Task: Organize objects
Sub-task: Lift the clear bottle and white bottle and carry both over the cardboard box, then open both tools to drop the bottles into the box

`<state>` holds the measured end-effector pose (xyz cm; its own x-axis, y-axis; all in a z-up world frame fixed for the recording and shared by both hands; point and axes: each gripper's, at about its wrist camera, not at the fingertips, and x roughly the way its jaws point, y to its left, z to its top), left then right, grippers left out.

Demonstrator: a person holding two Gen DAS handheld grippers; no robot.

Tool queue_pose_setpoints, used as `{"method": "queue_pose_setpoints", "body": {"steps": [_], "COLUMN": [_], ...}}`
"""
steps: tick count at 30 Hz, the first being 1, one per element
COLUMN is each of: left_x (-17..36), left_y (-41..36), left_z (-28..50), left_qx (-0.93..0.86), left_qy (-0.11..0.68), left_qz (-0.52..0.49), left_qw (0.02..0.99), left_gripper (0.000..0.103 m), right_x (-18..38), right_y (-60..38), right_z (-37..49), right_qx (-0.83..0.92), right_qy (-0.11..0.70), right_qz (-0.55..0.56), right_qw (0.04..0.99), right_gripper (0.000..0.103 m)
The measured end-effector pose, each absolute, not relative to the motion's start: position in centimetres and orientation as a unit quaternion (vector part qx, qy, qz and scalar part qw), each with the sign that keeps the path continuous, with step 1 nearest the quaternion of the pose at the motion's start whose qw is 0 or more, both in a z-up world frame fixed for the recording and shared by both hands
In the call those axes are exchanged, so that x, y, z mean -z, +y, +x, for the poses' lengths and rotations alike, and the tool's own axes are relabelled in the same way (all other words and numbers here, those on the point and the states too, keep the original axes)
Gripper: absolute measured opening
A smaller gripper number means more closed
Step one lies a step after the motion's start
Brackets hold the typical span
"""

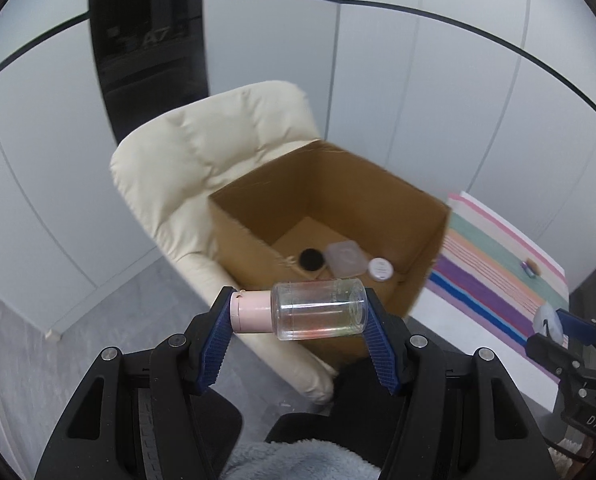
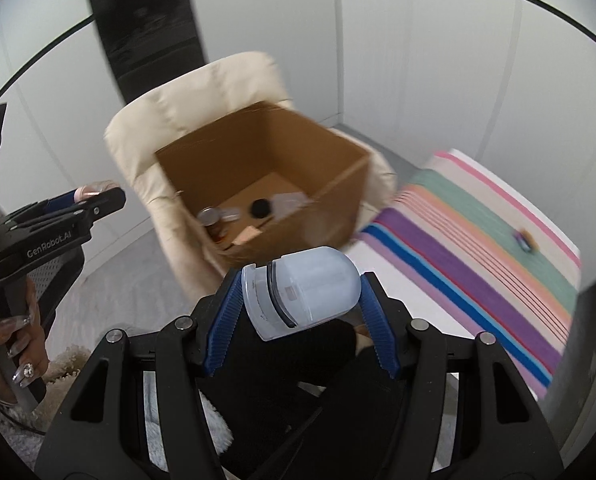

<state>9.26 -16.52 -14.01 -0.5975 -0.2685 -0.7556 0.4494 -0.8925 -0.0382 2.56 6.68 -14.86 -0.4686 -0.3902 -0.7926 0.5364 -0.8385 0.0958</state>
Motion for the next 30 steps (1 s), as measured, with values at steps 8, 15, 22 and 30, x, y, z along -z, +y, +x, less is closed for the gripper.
{"method": "queue_pose_setpoints", "body": {"steps": [8, 15, 22, 30], "left_x": [16.0, 16.2, 16.3, 17.5], "left_y": [-17.4, -18.2, -20.6, -21.9], "left_z": [6.2, 1.2, -3.6, -7.0], "left_qx": [0.875, 0.877, 0.875, 0.887], "left_qy": [0.125, 0.129, 0.139, 0.154], "left_qz": [0.421, 0.414, 0.4, 0.377], "left_qw": [0.204, 0.208, 0.234, 0.218], "left_gripper": [0.062, 0.062, 0.062, 0.073], "right_x": [16.6, 16.8, 17.7, 19.8], "right_y": [3.6, 0.9, -2.5, -6.1], "right_z": [-0.4, -5.0, -9.9, -14.8], "right_qx": [0.837, 0.839, 0.837, 0.83], "right_qy": [0.088, 0.095, 0.11, 0.117], "right_qz": [0.45, 0.44, 0.435, 0.429], "right_qw": [0.298, 0.306, 0.313, 0.337], "right_gripper": [0.061, 0.061, 0.061, 0.062]}}
